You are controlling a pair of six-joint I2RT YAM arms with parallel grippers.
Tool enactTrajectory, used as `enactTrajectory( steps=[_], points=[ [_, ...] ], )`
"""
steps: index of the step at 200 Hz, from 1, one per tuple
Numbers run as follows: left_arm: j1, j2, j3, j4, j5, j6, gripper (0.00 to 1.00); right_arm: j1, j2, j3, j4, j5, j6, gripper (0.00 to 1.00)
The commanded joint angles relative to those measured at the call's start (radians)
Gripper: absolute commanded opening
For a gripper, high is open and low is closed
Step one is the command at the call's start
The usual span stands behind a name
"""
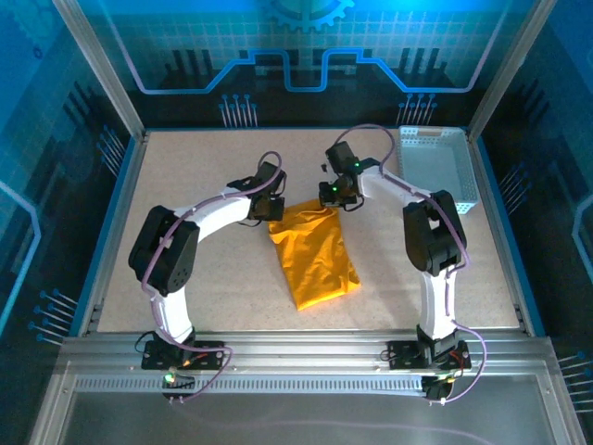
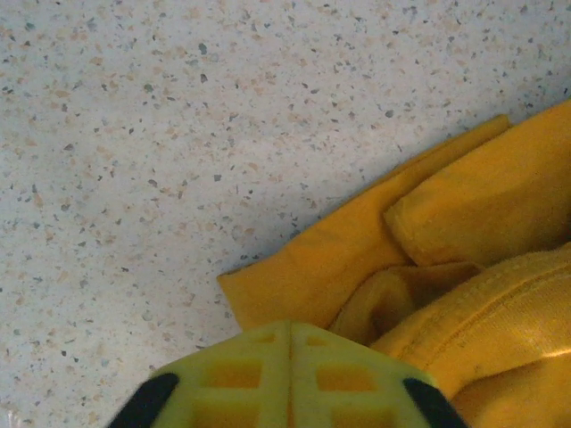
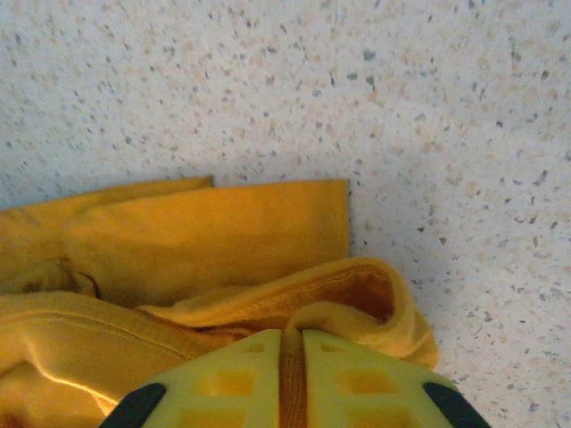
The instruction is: Fold the inside-out t-shirt
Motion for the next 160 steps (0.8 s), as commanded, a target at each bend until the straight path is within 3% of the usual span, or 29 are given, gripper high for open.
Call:
enactTrajectory(
  steps=[1, 43, 53, 79, 129, 160],
  points=[
    [0.027, 0.003, 0.006, 0.028, 0.037, -0.011, 0.0, 0.009, 0.02, 0.071, -0.038, 0.009, 0.002, 0.12],
    [0.071, -0.046, -0.032, 0.064, 0.117, -0.033, 0.0, 0.008, 0.05, 0.135, -0.068, 0.029, 0.002, 0.11],
    [0.071, -0.072, -0.043, 0.058, 0.153, -0.013, 0.17, 0.006, 0.057, 0.144, -0.073, 0.028, 0.0, 0.11],
    [0.058, -0.135, -0.099, 0.042, 0.205, 0.009, 0.38, 0.006, 0.067, 0.152, -0.077, 0.027, 0.0, 0.1],
    [0.027, -0.158, -0.127, -0.008, 0.263, -0.005, 0.42, 0.008, 0.067, 0.153, -0.08, 0.03, 0.001, 0.1],
    [0.004, -0.108, -0.097, -0.051, 0.224, 0.006, 0.42, 0.006, 0.062, 0.15, -0.085, 0.043, -0.002, 0.1]
  ],
)
